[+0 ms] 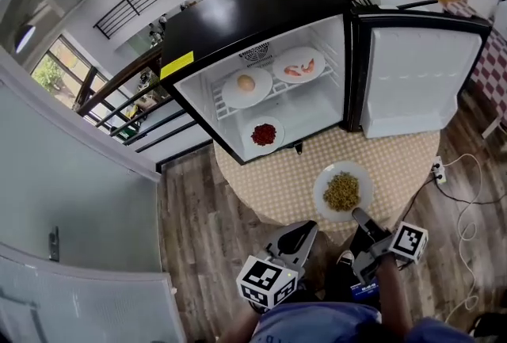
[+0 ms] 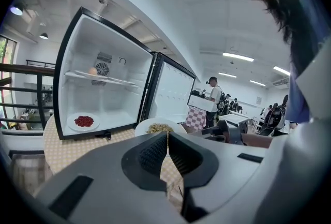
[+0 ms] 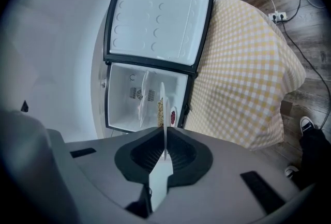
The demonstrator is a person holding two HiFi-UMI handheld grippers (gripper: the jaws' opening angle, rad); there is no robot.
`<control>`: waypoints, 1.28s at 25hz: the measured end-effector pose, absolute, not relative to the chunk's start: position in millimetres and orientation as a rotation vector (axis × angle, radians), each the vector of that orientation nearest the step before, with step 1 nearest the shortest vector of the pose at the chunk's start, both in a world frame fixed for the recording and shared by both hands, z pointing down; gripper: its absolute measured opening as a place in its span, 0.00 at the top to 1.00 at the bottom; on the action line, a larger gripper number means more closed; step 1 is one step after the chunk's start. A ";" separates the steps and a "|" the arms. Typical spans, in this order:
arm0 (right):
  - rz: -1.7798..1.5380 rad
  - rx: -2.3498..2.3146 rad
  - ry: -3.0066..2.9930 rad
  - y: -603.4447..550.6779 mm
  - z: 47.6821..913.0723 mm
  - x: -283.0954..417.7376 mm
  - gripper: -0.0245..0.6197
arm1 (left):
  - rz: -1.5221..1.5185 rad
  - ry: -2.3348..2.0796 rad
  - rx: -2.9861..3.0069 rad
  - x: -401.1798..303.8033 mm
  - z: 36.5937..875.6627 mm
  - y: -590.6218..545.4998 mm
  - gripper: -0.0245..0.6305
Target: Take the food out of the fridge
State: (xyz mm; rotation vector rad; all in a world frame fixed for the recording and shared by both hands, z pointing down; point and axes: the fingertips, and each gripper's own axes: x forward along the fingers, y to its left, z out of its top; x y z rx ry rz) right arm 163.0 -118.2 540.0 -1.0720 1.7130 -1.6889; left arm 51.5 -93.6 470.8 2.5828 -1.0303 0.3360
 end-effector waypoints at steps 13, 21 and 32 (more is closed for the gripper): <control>-1.597 -1.089 1.695 -35.2 517.5 82.6 0.92 | 0.307 -0.994 2.646 -41.0 465.0 -20.5 0.94; -1.540 -1.116 1.673 28.5 509.9 61.0 0.92 | 0.259 -0.940 2.661 -67.1 463.2 30.2 0.94; -1.478 -1.144 1.670 87.6 503.2 54.1 0.92 | 0.210 -0.839 2.704 -64.3 460.6 81.9 0.94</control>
